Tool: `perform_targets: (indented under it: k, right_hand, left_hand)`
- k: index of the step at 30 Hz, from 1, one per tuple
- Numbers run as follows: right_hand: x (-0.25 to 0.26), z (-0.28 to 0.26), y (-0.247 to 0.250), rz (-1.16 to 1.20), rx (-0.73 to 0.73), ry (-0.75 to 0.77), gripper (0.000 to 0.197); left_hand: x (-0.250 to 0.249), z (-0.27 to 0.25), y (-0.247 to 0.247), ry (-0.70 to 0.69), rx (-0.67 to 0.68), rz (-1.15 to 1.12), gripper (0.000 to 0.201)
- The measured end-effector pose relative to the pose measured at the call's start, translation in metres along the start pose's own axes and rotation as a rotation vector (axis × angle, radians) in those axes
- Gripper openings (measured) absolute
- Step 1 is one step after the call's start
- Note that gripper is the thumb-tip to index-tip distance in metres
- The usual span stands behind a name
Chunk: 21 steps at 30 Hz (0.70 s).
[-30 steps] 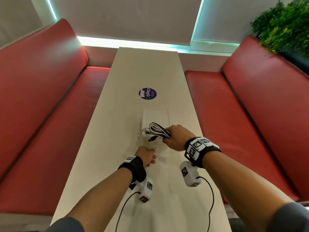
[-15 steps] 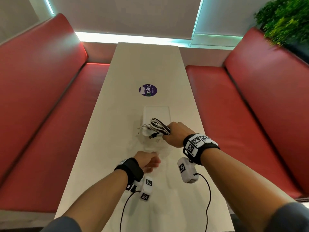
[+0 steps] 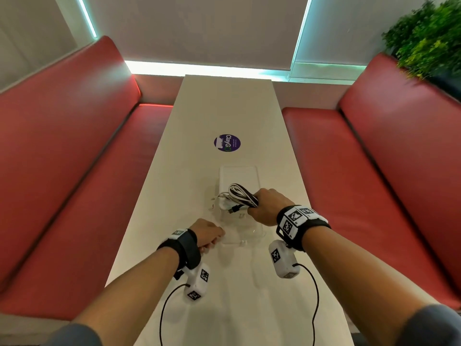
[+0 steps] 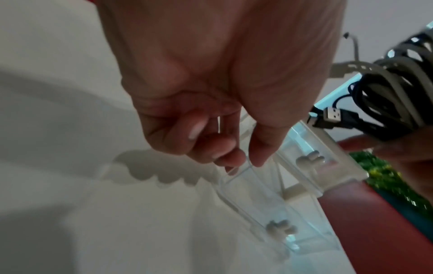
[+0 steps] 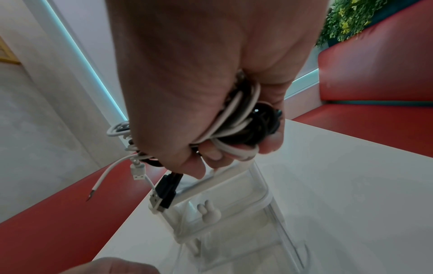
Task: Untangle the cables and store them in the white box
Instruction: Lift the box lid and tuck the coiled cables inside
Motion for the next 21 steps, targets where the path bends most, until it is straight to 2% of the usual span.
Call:
perform_targets:
  k: [3,7,9,11,13,15,17,21]
  right_hand:
    - [0.0,-0.001,-0.001,0.003,0.001,-0.004,0.019]
    - [0.002,-0.003,-0.001,-0.009,0.011,-0.013,0.017]
    - [0.004,-0.004,0.0,-0.02,0.019,-0.013,0.018]
    - [0.004,-0.006,0.003,-0.032,0.024,-0.004,0.019]
    - [0.005,-0.008,0.008,-0.048,0.014,0.015,0.018]
    - [0.005,-0.011,0.013,-0.042,0.005,0.036,0.016]
    - [0.005,-0.017,0.02,-0.03,0.028,0.051,0.015]
    - [0.006,-0.03,0.043,-0.064,0.136,0.046,0.016]
  left_hand:
    - [-0.004,-0.008,0.008,-0.047,-0.007,0.355,0.019]
    - [-0.014,-0.023,0.012,-0.049,0.092,0.704,0.02]
    - [-0.022,-0.024,0.02,-0.062,0.028,0.793,0.018]
    - [-0.033,-0.018,0.035,-0.111,-0.147,0.792,0.014]
    - [-0.044,-0.012,0.054,-0.213,-0.391,0.696,0.023]
    - [-0.055,-0.012,0.066,-0.322,-0.511,0.553,0.031]
    - [-0.066,-0.01,0.067,-0.433,-0.499,0.525,0.041]
    - [-0.077,-0.001,0.054,-0.563,-0.361,0.714,0.052]
Point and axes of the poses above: each hand's wrist, its own z-axis towards the middle knuckle, its own y-axis out of the back of the hand, x = y × z, the point moved 2 cm from there along z, towards the middle knuckle, and after that the axes turned 10 degrees about y, right-handed, at the moved point
